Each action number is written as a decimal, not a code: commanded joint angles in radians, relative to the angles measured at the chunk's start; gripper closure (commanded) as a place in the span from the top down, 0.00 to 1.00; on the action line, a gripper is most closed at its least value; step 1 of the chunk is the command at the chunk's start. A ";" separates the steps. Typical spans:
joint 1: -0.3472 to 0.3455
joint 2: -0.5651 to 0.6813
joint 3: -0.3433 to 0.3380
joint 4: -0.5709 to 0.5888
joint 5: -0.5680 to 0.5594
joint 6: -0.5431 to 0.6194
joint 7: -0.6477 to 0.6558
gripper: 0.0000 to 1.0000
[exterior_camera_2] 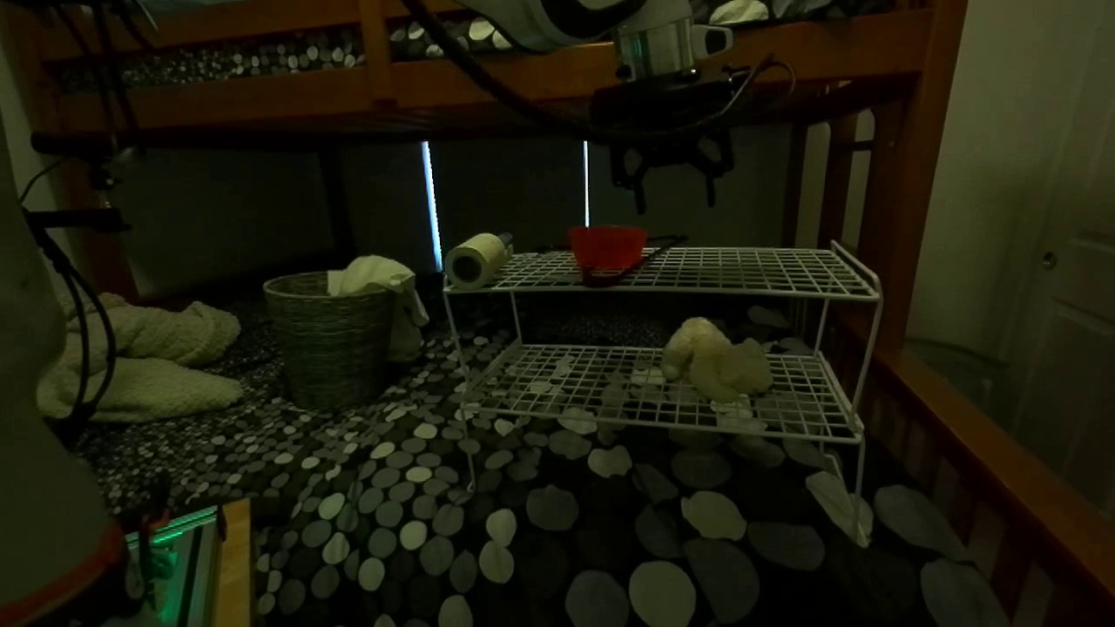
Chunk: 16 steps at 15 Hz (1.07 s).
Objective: Turn the white rack to the right
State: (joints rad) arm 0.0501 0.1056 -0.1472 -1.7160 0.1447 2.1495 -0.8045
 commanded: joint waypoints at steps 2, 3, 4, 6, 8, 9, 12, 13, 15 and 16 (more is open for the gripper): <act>-0.068 0.138 0.069 0.104 -0.039 0.073 -0.030 1.00; -0.078 0.156 0.079 0.118 -0.039 0.075 -0.031 1.00; -0.086 0.170 0.087 0.128 -0.051 0.079 -0.031 1.00; -0.094 0.192 0.099 0.133 -0.075 0.089 -0.026 1.00; -0.105 0.209 0.120 0.140 -0.075 0.087 -0.044 1.00; -0.107 0.218 0.129 0.140 -0.075 0.094 -0.049 1.00; -0.108 0.238 0.144 0.164 -0.084 0.097 -0.042 1.00; -0.107 0.243 0.147 0.169 -0.093 0.097 -0.041 1.00; -0.105 0.255 0.147 0.178 -0.119 0.099 -0.035 1.00; -0.105 0.259 0.144 0.181 -0.135 0.099 -0.027 1.00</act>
State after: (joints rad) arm -0.0343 0.3410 -0.0180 -1.5543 0.0517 2.2386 -0.8333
